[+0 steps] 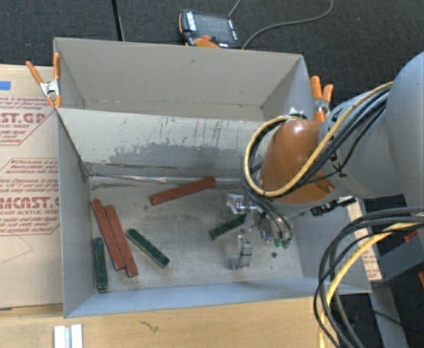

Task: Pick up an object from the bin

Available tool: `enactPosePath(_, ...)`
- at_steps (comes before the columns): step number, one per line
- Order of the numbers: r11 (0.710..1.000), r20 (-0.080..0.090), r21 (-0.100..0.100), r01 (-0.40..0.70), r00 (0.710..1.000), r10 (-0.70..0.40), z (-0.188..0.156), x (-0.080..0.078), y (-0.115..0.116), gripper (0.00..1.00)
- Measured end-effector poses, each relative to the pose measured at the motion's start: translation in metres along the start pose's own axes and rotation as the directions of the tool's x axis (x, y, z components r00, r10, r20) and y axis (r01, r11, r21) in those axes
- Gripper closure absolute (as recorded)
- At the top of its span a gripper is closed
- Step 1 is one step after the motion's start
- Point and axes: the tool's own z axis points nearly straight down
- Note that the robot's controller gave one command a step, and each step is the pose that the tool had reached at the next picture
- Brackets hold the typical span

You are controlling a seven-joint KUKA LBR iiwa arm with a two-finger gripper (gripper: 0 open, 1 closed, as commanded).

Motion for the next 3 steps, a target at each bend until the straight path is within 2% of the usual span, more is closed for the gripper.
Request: enactPosePath(3, 1.0, 0.001, 0.0, -0.001, 1.0, 0.001, 0.0002, -0.0008, 0.0009, 0.0)
